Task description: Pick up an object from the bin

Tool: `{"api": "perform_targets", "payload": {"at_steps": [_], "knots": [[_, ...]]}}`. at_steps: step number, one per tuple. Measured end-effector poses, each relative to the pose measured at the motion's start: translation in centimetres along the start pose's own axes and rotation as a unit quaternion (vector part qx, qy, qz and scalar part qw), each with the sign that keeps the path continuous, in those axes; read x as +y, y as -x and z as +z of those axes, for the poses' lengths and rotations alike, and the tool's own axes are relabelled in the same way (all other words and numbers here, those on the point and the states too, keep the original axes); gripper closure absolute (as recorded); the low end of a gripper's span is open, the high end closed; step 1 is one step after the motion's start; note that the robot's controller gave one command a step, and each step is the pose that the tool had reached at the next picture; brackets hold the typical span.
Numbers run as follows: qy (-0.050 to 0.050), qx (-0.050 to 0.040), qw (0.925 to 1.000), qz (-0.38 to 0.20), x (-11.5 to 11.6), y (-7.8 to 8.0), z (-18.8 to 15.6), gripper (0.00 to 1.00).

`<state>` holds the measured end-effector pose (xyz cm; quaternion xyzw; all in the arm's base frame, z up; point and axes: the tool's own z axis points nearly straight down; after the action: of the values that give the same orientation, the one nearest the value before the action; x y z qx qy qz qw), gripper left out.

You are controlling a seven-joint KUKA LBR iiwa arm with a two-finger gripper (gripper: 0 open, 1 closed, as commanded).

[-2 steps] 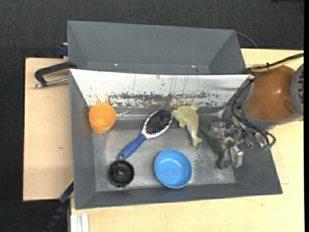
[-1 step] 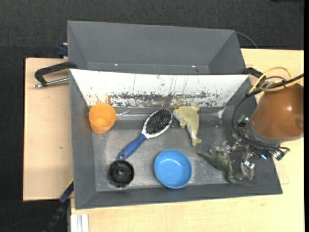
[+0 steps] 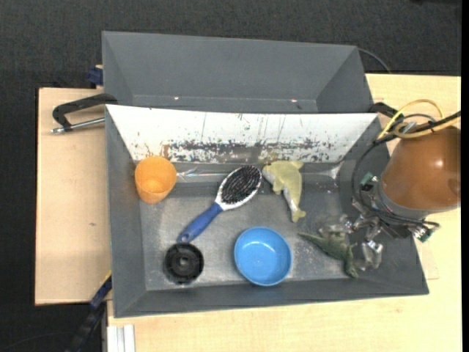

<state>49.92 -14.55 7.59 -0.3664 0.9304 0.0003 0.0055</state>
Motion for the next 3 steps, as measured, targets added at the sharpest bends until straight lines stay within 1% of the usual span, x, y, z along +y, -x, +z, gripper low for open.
{"api": "perform_targets", "payload": {"at_steps": [1,2,3], "knots": [[0.003,0.0029,0.9999,0.014,-0.6,0.5,0.4,1.0],[-0.001,0.003,0.997,0.077,-1.2,1.5,0.3,1.0],[0.0,0.004,0.9945,0.105,-1.6,2.2,0.4,1.0]]}}
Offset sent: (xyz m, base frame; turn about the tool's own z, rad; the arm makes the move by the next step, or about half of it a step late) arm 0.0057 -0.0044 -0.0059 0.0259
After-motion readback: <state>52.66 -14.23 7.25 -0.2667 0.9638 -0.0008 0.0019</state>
